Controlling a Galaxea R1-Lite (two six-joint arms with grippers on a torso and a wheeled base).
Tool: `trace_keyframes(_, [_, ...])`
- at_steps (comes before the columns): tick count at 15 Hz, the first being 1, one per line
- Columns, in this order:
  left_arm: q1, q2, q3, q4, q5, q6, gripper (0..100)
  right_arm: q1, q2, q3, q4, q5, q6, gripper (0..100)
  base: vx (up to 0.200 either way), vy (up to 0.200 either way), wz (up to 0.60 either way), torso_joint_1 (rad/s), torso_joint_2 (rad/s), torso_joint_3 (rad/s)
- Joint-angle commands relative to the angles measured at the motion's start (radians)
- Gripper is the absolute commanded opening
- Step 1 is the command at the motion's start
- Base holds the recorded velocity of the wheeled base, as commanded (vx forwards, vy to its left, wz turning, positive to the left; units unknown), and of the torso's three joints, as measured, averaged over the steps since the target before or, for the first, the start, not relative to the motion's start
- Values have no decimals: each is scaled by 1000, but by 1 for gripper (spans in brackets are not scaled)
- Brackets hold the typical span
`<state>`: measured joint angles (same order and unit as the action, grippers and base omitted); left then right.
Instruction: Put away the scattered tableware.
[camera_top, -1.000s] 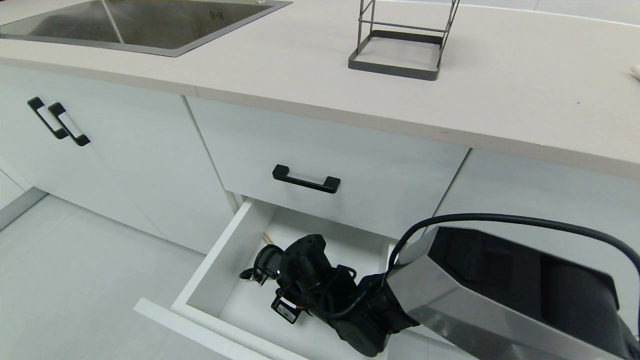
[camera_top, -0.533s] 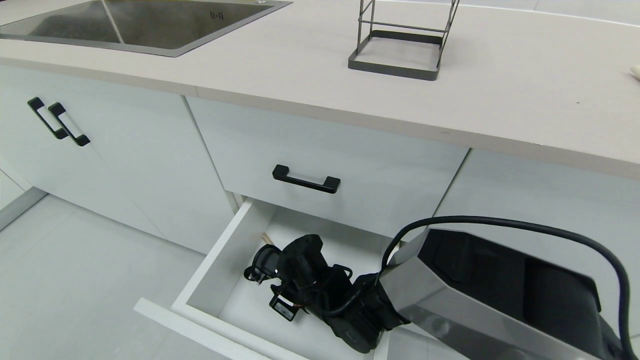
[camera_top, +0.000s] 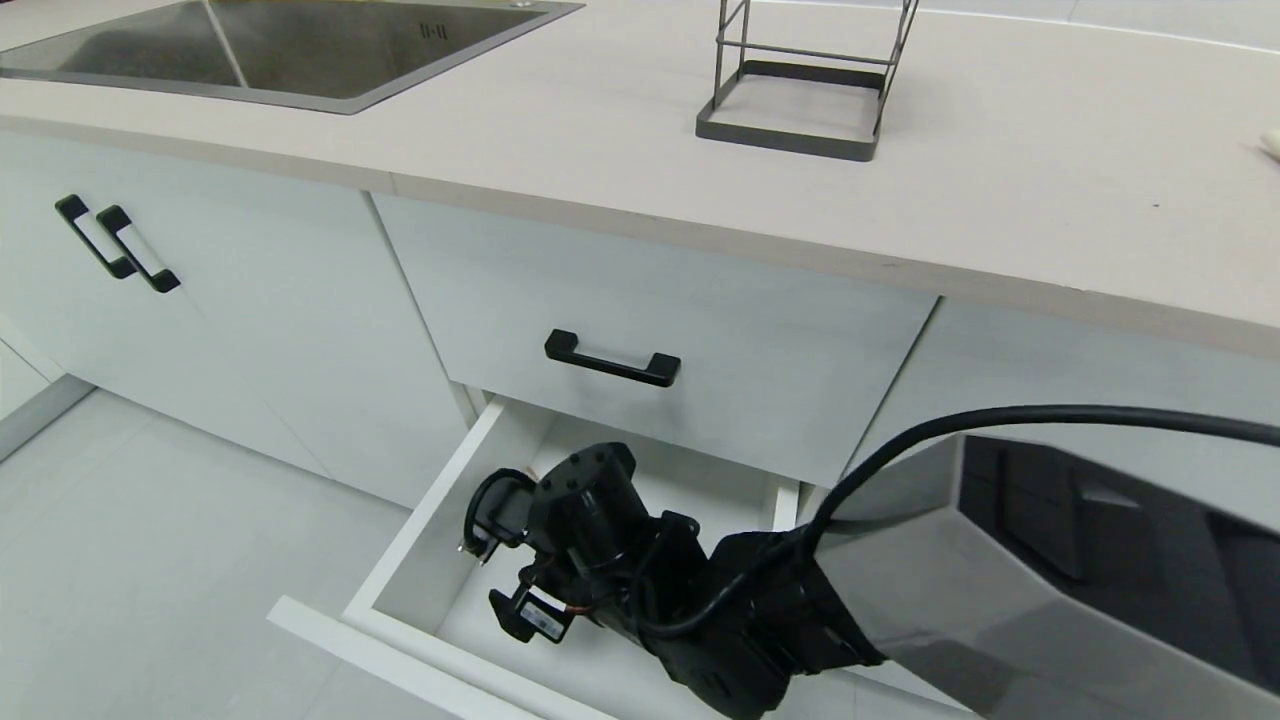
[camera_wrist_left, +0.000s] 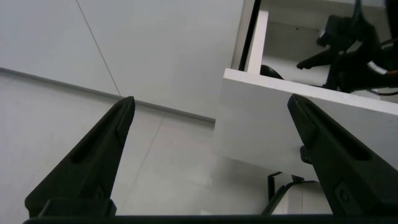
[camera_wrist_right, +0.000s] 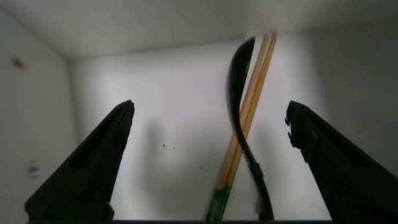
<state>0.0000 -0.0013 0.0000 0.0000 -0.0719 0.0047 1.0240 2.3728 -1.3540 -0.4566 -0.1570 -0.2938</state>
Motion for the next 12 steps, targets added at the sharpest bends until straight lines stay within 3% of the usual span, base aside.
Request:
trace_keyframes(1, [0,1,0,0,0,0,100,42,-161,59,1,4,-10,100,0,0,0,0,0,0])
trace_keyframes(7, [0,1,0,0,0,0,100,82,-403,242,-33,44,-10,100,0,0,0,0,0,0])
trace_keyframes(12, [0,1,0,0,0,-2,100,83,-540,477,-283,88,-10,100,0,0,0,0,0,0])
